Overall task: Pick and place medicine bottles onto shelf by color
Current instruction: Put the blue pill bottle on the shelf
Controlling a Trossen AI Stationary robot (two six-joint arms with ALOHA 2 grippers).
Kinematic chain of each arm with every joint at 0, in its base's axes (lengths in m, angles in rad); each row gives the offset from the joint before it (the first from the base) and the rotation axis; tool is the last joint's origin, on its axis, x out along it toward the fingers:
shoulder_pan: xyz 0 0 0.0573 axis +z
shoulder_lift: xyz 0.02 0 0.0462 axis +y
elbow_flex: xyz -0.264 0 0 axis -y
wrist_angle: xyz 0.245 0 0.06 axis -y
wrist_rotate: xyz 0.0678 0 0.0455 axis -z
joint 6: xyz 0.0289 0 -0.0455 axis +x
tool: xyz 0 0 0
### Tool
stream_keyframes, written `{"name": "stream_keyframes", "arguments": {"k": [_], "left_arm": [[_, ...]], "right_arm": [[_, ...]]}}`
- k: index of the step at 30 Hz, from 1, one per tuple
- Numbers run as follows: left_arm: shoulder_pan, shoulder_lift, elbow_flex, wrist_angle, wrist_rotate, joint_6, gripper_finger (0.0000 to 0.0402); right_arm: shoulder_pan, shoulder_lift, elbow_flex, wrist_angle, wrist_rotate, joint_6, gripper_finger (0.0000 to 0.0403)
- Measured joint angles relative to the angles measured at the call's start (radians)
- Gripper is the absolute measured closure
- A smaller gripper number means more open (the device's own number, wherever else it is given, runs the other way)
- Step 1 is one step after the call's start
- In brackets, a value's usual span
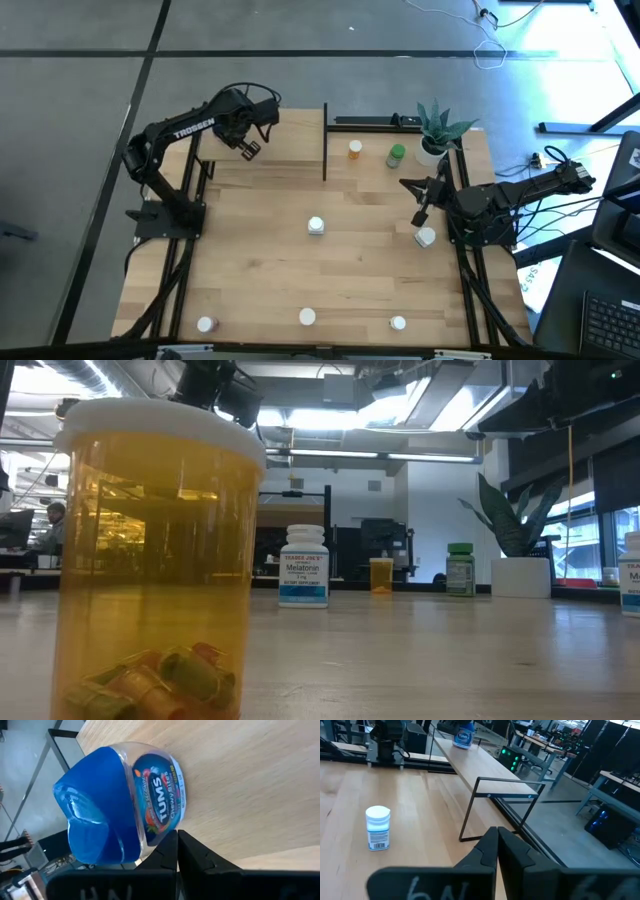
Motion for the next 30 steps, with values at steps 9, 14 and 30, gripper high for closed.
{"name": "stream_keyframes", "arguments": {"k": [9, 14, 30], "left_arm": [[0.027, 0.0, 0.0, 0.0, -0.006, 0.028, 0.0401], [0.041, 0.0, 0.0, 0.0, -0.008, 0.039, 0.04], [0.083, 0.0, 0.0, 0.0, -0.042, 0.079, 0.0401]], "right_arm": [[0.0, 0.0, 0.0, 0.0, 0.0, 0.002, 0.0389], [0.0, 0.0, 0.0, 0.0, 0.0, 0.002, 0.0389], [0.0, 0.0, 0.0, 0.0, 0.0, 0.002, 0.0389]]}}
